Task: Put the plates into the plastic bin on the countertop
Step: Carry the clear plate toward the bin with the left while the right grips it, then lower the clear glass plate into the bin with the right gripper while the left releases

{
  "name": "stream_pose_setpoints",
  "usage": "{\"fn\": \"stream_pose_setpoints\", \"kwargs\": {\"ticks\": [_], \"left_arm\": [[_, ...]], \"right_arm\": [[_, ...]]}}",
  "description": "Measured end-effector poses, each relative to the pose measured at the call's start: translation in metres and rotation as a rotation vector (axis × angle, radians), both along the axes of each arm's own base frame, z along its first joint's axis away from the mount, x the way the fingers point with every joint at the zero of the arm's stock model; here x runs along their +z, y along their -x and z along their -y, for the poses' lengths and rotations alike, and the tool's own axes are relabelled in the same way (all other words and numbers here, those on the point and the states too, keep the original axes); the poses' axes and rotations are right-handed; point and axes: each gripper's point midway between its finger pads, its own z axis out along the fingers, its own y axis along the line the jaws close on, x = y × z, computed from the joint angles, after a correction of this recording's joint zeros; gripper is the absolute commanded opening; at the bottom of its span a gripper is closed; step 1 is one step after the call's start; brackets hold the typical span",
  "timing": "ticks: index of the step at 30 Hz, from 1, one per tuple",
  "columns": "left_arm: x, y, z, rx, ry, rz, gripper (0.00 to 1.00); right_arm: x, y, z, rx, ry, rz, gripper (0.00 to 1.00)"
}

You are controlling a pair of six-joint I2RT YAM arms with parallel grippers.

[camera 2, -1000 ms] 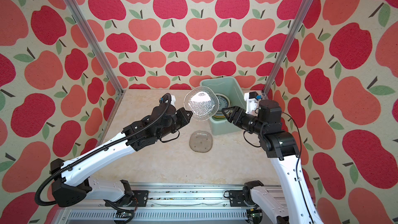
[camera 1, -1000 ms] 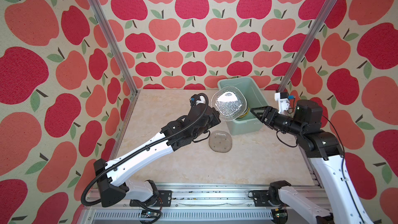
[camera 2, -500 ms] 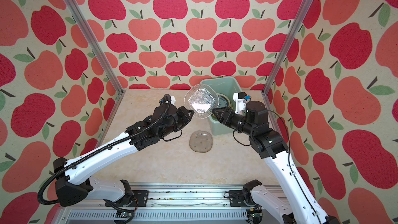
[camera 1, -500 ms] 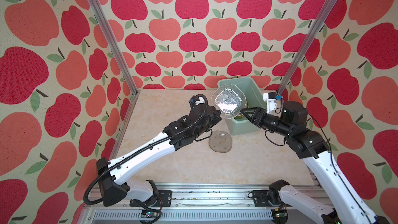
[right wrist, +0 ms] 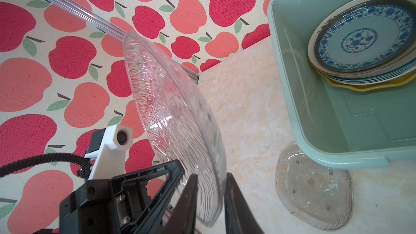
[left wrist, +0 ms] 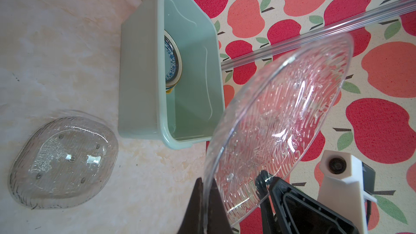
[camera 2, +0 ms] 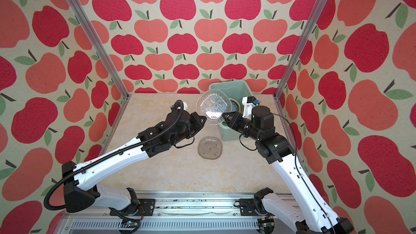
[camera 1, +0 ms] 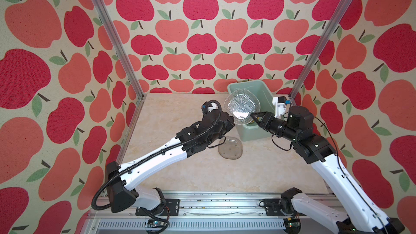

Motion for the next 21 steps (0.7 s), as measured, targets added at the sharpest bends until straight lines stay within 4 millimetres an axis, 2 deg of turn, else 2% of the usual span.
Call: {"fn": "stream_pose_setpoints", "kwargs": {"ticks": [6, 13, 21], "left_arm": [[-0.001, -0.003, 0.003, 0.007, 0.004, 0.002, 0.00], [0.001, -0.004, 0.003, 0.014, 0.013, 0.011, 0.00], [0.001, -0.005, 0.004, 0.013, 0.010, 0.012, 0.21]], "right_arm": [[-0.003, -0.004, 0.003, -0.027, 0.004, -0.002, 0.06], [-0.005, -0.007, 0.005, -0.050, 0.009, -0.005, 0.04], [-0.010, -0.013, 0.004, -0.061, 0.021, -0.013, 0.02]]}}
